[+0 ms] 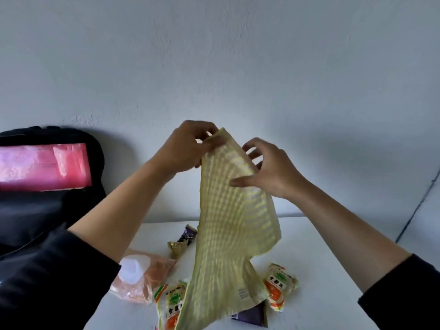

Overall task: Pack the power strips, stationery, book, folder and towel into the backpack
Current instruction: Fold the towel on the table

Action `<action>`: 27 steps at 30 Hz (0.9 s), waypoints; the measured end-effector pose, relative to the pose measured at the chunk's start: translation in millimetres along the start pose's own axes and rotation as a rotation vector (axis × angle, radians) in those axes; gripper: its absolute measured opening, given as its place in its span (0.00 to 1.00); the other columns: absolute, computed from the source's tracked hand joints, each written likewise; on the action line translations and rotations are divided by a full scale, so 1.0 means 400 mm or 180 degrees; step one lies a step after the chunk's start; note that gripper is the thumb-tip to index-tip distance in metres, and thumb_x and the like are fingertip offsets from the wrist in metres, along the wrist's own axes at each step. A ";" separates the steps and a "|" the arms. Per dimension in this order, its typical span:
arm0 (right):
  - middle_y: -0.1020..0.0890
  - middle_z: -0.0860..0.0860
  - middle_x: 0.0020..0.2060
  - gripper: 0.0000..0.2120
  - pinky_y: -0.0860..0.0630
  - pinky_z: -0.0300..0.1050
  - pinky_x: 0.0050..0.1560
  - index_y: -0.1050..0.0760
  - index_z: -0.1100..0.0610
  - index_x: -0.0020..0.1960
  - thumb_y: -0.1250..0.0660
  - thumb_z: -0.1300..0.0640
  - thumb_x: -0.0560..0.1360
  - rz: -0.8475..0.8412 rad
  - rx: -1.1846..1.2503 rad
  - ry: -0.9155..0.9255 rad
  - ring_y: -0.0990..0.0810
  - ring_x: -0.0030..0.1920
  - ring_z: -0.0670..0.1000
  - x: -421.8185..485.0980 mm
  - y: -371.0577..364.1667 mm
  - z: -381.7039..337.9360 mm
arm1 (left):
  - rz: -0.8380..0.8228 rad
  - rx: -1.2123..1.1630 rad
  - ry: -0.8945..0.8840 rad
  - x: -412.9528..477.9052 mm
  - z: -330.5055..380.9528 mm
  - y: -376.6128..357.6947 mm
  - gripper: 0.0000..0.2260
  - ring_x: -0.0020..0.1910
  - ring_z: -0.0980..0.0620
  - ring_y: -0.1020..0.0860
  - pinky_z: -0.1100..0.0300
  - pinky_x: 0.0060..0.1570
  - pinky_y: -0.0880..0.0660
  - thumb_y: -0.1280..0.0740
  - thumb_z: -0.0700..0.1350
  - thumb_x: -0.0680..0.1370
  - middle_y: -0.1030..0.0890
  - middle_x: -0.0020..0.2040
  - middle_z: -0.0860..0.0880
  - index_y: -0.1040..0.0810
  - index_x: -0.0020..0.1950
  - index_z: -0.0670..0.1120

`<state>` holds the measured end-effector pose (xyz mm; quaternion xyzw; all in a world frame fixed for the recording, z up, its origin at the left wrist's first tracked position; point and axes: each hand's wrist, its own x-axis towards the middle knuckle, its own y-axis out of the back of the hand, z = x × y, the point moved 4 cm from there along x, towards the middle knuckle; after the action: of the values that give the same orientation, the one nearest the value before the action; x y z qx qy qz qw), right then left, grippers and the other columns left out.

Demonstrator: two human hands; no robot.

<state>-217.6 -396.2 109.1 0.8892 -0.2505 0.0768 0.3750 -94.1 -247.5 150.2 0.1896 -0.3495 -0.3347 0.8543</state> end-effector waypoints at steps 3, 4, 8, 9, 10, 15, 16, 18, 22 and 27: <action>0.13 0.55 0.47 0.18 0.17 0.54 0.52 0.19 0.59 0.53 0.19 0.53 0.68 -0.0828 -0.0089 -0.0818 0.13 0.47 0.53 -0.006 -0.038 0.125 | 0.0343 -0.0298 0.0195 0.014 -0.009 0.029 0.06 0.19 0.50 0.28 0.64 0.21 0.37 0.34 0.44 0.84 0.26 0.33 0.45 0.22 0.48 0.45; 0.12 0.55 0.46 0.15 0.16 0.52 0.50 0.19 0.60 0.52 0.21 0.53 0.71 -0.0928 0.0119 -0.1069 0.13 0.46 0.53 -0.014 -0.045 0.165 | 0.0339 -0.0342 0.0275 0.016 -0.017 0.036 0.06 0.21 0.49 0.24 0.64 0.21 0.39 0.35 0.45 0.85 0.27 0.34 0.45 0.23 0.49 0.47; 0.19 0.59 0.37 0.11 0.26 0.41 0.30 0.21 0.60 0.46 0.24 0.53 0.75 -0.0009 0.1427 -0.1403 0.21 0.34 0.53 -0.009 -0.018 0.246 | 0.0285 -0.1012 0.0535 0.016 -0.046 0.049 0.06 0.43 0.37 0.13 0.52 0.39 0.17 0.37 0.46 0.86 0.30 0.44 0.42 0.24 0.49 0.49; 0.21 0.58 0.35 0.09 0.28 0.40 0.28 0.21 0.59 0.42 0.25 0.55 0.76 0.0392 0.1631 -0.1255 0.23 0.32 0.53 0.006 0.000 0.244 | 0.0336 -0.1219 0.0502 0.016 -0.047 0.051 0.07 0.48 0.37 0.13 0.46 0.49 0.16 0.36 0.46 0.86 0.30 0.44 0.41 0.24 0.49 0.49; 0.21 0.56 0.34 0.08 0.25 0.40 0.27 0.21 0.57 0.40 0.25 0.58 0.76 0.0782 0.1840 -0.1025 0.23 0.31 0.52 0.022 0.021 0.233 | 0.0423 -0.1363 0.0370 0.020 -0.046 0.055 0.07 0.52 0.38 0.14 0.44 0.56 0.17 0.36 0.46 0.86 0.27 0.43 0.44 0.24 0.48 0.50; 0.15 0.56 0.49 0.16 0.18 0.43 0.51 0.15 0.56 0.51 0.28 0.74 0.72 0.1410 0.1982 0.0327 0.15 0.49 0.51 0.038 0.098 0.120 | 0.0789 -0.1653 -0.0065 -0.002 -0.053 0.060 0.04 0.61 0.44 0.17 0.46 0.60 0.21 0.38 0.47 0.85 0.21 0.46 0.54 0.26 0.51 0.53; 0.15 0.54 0.52 0.16 0.20 0.39 0.52 0.15 0.55 0.53 0.27 0.73 0.71 0.1333 0.1690 0.0425 0.16 0.52 0.48 0.024 0.097 0.116 | 0.0823 -0.1536 -0.0006 -0.025 -0.070 0.058 0.05 0.58 0.45 0.16 0.49 0.55 0.21 0.39 0.46 0.86 0.20 0.46 0.53 0.27 0.51 0.52; 0.14 0.49 0.50 0.14 0.23 0.37 0.51 0.14 0.52 0.50 0.25 0.68 0.72 0.1000 0.1147 0.0295 0.16 0.50 0.44 -0.018 0.070 0.141 | 0.0790 -0.0947 0.0003 -0.090 -0.107 0.041 0.05 0.49 0.49 0.17 0.54 0.47 0.25 0.38 0.47 0.84 0.18 0.44 0.53 0.26 0.50 0.50; 0.14 0.41 0.40 0.05 0.26 0.39 0.44 0.14 0.49 0.42 0.21 0.57 0.72 -0.0385 0.0590 -0.0554 0.17 0.42 0.40 -0.119 -0.013 0.261 | 0.0150 -0.0401 0.0143 -0.264 -0.205 -0.035 0.07 0.41 0.62 0.22 0.63 0.47 0.28 0.34 0.46 0.81 0.18 0.38 0.57 0.20 0.46 0.44; 0.31 0.50 0.32 0.19 0.41 0.46 0.40 0.21 0.59 0.35 0.21 0.45 0.71 -0.2147 0.0114 -0.0830 0.35 0.35 0.47 -0.268 -0.092 0.374 | -0.0685 -0.0423 0.0759 -0.442 -0.318 -0.110 0.15 0.53 0.54 0.17 0.57 0.54 0.22 0.33 0.56 0.79 0.15 0.51 0.56 0.16 0.60 0.51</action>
<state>-299.2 -438.2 -54.4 0.9306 0.0126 -0.1609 0.3285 -115.2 -142.5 -44.6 0.2073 -0.2004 -0.4217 0.8596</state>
